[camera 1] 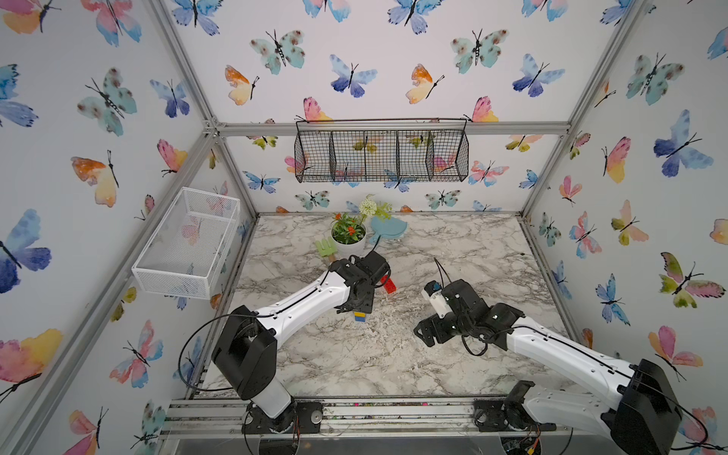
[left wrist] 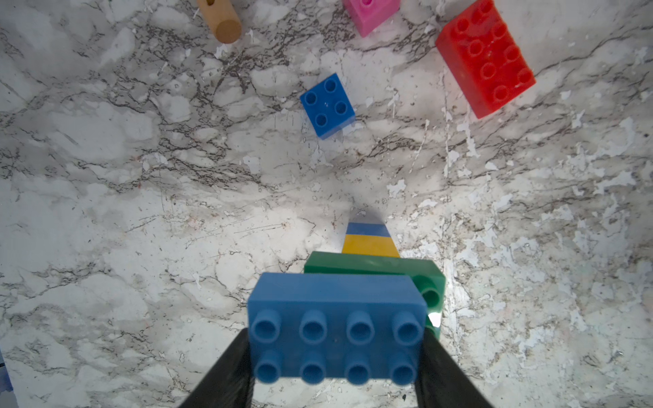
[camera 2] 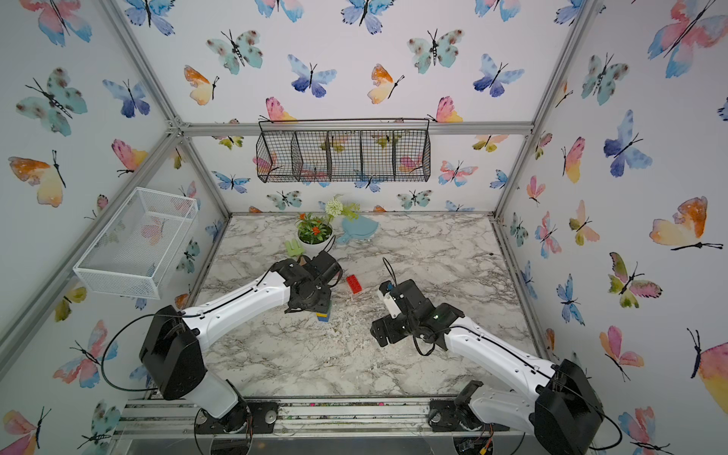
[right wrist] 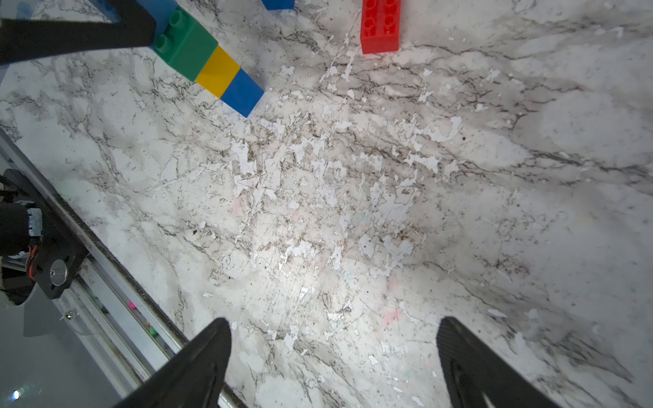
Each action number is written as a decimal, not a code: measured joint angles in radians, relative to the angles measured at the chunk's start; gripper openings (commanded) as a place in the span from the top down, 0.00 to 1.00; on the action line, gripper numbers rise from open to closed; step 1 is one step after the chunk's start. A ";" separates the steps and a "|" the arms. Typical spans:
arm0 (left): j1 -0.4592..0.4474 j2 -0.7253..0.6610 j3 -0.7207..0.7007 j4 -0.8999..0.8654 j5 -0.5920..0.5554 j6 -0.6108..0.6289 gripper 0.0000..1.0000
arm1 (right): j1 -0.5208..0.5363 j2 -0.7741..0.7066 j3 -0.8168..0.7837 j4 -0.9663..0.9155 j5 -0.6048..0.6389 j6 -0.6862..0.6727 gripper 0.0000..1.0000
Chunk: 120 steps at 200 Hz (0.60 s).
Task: Assemble a spoon with lego
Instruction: Assemble the lego brick with the lego brick.
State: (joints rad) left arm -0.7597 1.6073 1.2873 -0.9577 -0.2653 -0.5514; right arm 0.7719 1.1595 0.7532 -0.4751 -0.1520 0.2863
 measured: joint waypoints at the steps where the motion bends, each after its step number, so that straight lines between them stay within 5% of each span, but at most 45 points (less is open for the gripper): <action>1: 0.000 0.000 0.000 0.000 0.000 0.000 0.58 | 0.000 0.000 0.000 0.000 0.000 0.000 0.06; 120: 0.000 -0.012 -0.022 0.025 0.013 -0.022 0.59 | 0.000 -0.007 -0.006 0.008 -0.014 -0.003 0.06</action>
State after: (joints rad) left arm -0.7593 1.5951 1.2655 -0.9325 -0.2520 -0.5732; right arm 0.7719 1.1522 0.7471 -0.4667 -0.1658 0.2829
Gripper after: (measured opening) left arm 0.622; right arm 0.939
